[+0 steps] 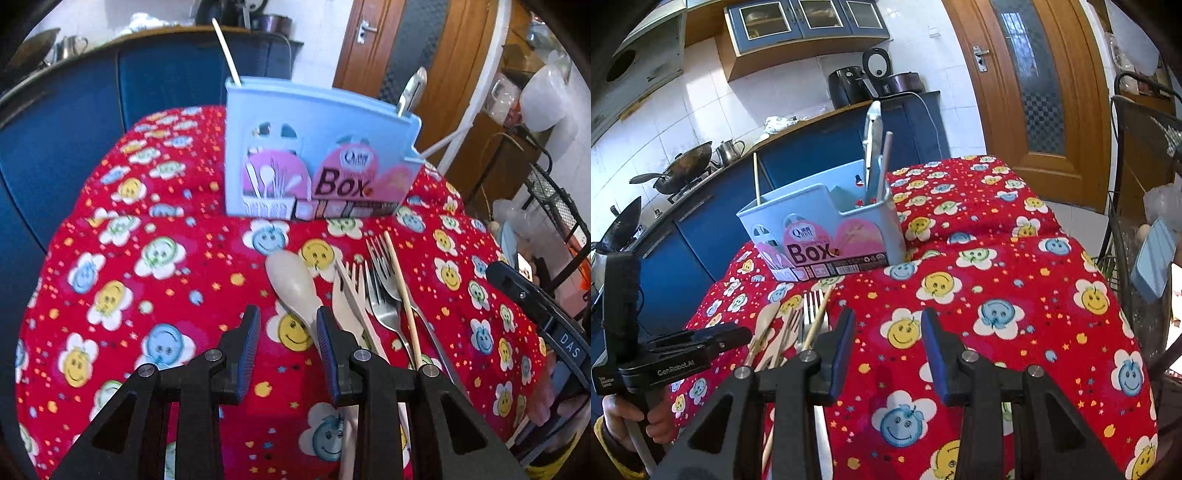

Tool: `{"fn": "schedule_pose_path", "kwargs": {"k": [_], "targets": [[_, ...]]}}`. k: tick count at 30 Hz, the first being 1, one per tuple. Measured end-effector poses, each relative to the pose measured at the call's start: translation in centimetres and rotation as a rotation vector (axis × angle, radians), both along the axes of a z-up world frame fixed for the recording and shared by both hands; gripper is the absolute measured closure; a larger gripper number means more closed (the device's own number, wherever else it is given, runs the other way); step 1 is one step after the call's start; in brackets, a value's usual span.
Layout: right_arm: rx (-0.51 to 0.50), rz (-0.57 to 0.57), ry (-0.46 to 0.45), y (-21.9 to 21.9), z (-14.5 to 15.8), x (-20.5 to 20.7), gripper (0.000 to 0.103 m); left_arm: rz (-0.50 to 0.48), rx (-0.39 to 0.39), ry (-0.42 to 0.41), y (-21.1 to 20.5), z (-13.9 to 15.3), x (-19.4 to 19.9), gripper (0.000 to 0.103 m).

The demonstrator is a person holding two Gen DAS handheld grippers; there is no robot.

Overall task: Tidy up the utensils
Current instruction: 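Grasp the white plastic spoon with the left tool while the right tool grasps a wooden chopstick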

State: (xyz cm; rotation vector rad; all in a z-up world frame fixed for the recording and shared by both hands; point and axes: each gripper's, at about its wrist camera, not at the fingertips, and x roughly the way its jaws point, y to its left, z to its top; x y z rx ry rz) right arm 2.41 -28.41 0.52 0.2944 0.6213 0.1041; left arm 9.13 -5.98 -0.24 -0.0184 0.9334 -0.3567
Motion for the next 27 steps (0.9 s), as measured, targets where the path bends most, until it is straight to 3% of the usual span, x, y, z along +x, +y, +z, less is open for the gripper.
{"fn": "schedule_pose_path", "kwargs": {"k": [5, 9, 15, 27], "targets": [[0.009, -0.001, 0.015, -0.4, -0.5, 0.1, 0.063, -0.01, -0.026, 0.067, -0.4, -1.0, 0.5, 0.071], [0.017, 0.001, 0.021, -0.6, -0.8, 0.2, 0.063, -0.018, -0.019, 0.072, -0.7, -1.0, 0.5, 0.072], [0.02, 0.005, 0.038, -0.3, -1.3, 0.6, 0.063, -0.015, -0.009, 0.072, -1.0, -1.2, 1.0, 0.096], [0.016, 0.01, 0.041, -0.3, -1.3, 0.5, 0.063, 0.029, -0.099, 0.031, 1.3, -0.3, 0.6, 0.096]]}}
